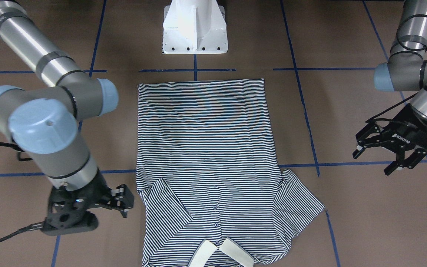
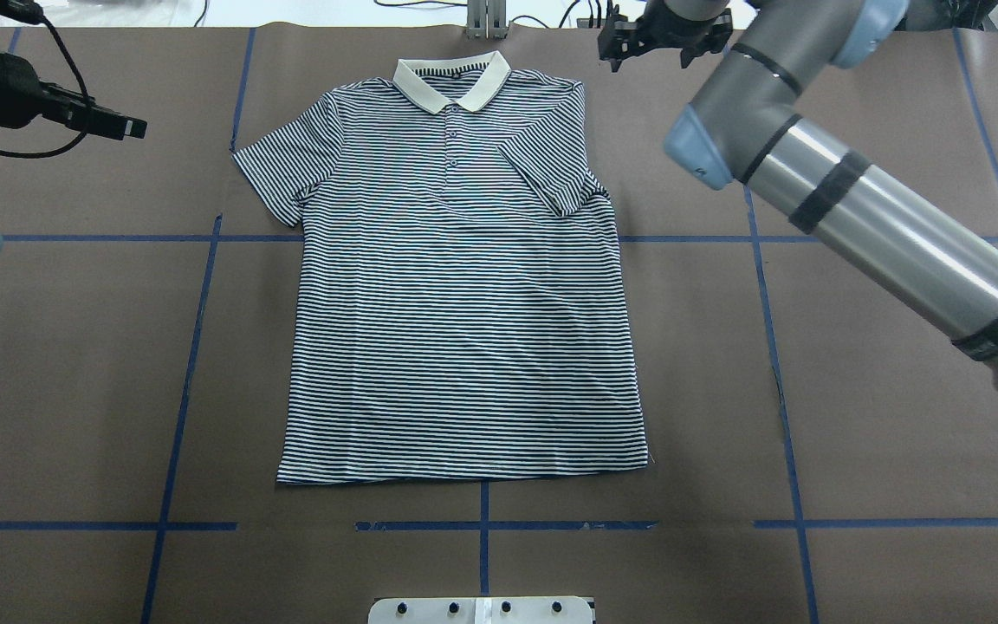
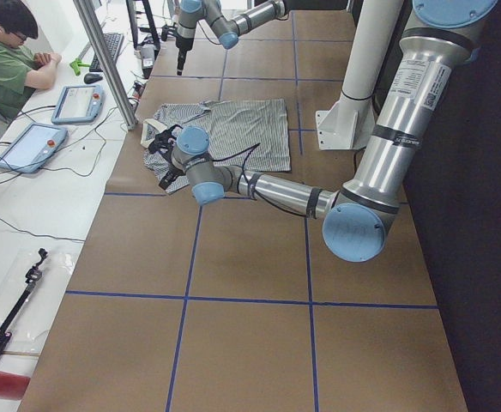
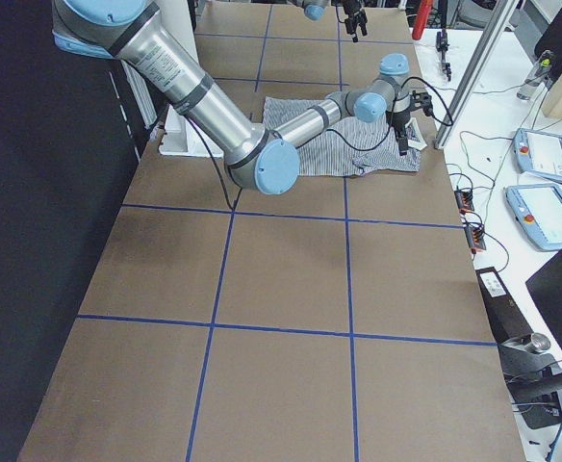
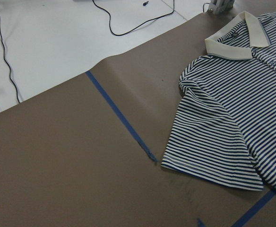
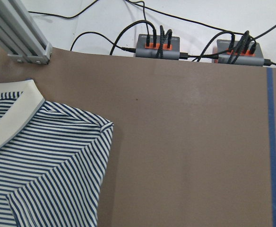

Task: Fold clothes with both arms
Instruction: 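Raise the right gripper away while the left gripper approaches the other sleeve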

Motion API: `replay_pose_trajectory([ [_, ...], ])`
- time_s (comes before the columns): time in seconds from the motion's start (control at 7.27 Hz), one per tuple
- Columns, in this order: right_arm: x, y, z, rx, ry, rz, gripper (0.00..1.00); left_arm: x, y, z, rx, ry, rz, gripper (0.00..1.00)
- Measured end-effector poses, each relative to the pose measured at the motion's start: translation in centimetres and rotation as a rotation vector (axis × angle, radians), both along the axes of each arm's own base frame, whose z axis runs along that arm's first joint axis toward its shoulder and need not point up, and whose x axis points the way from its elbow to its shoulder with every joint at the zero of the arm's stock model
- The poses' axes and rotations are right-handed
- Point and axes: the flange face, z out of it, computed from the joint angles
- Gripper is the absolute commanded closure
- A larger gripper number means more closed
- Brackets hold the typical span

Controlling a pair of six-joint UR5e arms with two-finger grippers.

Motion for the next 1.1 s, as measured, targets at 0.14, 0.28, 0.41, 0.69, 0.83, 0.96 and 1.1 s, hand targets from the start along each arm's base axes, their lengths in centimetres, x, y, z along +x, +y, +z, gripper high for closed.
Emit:
replay_pose_trajectory([
  [0.14,2.8,0.8,1.7,0.012,-0.014,-0.026,0.0,4.1,-0.2,-0.9,-0.072,0.024,-0.068,0.31],
  [0.28,4.0,1.4,2.5,0.017,-0.019,-0.033,0.0,7.9,-0.8,-1.2,-0.142,0.041,-0.136,0.33],
  [0.41,4.4,1.7,3.1,0.017,-0.018,-0.034,0.0,11.1,-1.5,-0.8,-0.2,0.044,-0.196,0.33],
  [0.69,4.5,2.0,3.8,0.016,-0.008,-0.026,0.0,15.4,-2.7,0.8,-0.24,0.006,-0.26,0.36],
  [0.83,4.5,2.0,4.1,0.014,-0.004,-0.024,0.0,16.6,-3.5,1.8,-0.251,-0.021,-0.281,0.38],
  [0.96,4.4,2.1,4.2,0.014,-0.002,-0.023,0.0,17.3,-4.4,2.6,-0.251,-0.051,-0.298,0.41],
  [1.1,4.4,2.1,4.3,0.014,-0.001,-0.023,0.0,17.6,-5.0,3.1,-0.239,-0.077,-0.312,0.44],
])
